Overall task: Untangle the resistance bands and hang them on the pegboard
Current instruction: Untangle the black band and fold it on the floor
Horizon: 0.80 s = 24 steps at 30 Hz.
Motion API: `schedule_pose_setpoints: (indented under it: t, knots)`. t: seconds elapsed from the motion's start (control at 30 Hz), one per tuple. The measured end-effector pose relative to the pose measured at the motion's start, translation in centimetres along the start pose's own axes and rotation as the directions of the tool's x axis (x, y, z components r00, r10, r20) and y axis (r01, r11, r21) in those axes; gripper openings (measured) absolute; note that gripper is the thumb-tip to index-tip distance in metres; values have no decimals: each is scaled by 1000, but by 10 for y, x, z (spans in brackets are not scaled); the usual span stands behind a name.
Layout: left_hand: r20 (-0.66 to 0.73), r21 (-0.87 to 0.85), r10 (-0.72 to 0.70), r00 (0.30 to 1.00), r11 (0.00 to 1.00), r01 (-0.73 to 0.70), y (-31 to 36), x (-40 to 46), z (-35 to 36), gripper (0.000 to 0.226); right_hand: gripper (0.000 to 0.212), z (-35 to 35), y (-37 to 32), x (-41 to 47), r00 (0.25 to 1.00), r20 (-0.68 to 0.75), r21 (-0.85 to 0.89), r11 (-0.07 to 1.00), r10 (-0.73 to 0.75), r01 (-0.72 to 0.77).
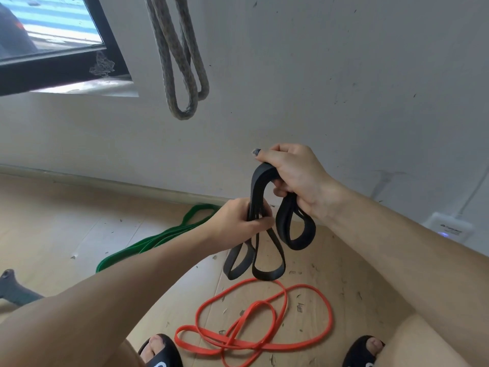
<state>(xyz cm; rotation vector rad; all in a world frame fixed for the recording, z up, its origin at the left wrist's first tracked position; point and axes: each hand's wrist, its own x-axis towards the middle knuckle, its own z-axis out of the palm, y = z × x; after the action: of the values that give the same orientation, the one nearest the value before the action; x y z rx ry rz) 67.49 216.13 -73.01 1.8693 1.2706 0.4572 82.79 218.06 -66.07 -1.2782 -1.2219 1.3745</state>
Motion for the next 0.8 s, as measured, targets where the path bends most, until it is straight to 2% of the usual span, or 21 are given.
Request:
schedule_pose_setpoints:
  t: [0.13, 0.23, 0.37, 0.47, 0.57, 0.67, 0.8]
  knots:
    - [-32, -92, -17, 999, 996, 14, -4, -2, -6, 20, 28, -20, -13, 7, 996, -81, 64, 998, -21, 26]
    - [-27, -14, 17, 999, 1000, -17, -7, -4, -9, 11, 15, -38, -16, 14, 988, -155, 122, 992, -12, 31]
    - [-22, 120, 20, 1000, 993, -18, -10, -2, -12, 24, 16, -53, -12, 21, 979, -202, 135, 991, 2, 26]
    - [1, 168, 4, 1000, 986, -5, -12, -1, -14, 27, 17, -60, -8, 26, 972, -235, 142, 990, 32, 2]
    - [-35, 266, 28, 999, 964, -18, -15, 1, -22, 29, 12, -65, -4, 29, 964, -256, 151, 988, 71, -33]
    - [-71, 322, 19, 997, 947, 5, -20, 5, -31, 25, 20, -69, -1, 30, 964, -248, 155, 986, 93, -56]
    - [-2, 325, -14, 1000, 946, 14, -26, 4, -36, 17, 24, -71, -1, 32, 961, -252, 187, 980, 112, -65]
